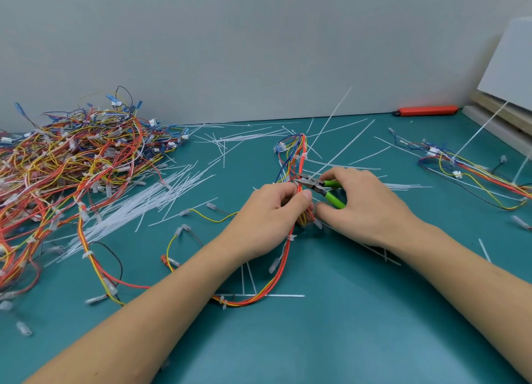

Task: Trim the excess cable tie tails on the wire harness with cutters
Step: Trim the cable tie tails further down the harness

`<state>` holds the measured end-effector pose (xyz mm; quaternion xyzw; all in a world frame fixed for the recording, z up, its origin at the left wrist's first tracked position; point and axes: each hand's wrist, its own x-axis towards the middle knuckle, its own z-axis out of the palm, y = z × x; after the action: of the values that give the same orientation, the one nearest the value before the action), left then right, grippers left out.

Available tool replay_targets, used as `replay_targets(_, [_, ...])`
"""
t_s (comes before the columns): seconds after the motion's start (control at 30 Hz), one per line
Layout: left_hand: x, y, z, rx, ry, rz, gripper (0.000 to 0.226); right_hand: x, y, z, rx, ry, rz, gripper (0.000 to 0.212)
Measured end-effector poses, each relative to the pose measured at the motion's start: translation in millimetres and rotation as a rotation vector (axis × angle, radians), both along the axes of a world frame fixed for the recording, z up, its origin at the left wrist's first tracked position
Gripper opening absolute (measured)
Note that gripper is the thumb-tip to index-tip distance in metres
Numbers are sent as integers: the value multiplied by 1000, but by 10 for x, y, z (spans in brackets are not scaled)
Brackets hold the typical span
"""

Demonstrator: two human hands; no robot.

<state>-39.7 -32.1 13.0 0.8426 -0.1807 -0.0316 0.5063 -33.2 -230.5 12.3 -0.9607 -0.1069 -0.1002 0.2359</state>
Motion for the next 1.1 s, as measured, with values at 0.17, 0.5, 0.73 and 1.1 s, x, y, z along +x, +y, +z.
replay_targets(0.17, [-1, 7, -12, -33, 30, 1, 37, 1, -104, 57, -95, 100, 105, 79])
replay_targets(0.5, [17, 3, -35, -44, 55, 9, 41, 77, -280, 58, -223, 69, 149, 62])
replay_targets(0.73, [34, -1, -40, -112, 65, 37, 39, 65, -201, 33, -122, -7, 163, 57])
replay_targets(1.1, [27, 11, -15, -203, 69, 116, 41, 65, -105, 43, 21, -120, 109, 14])
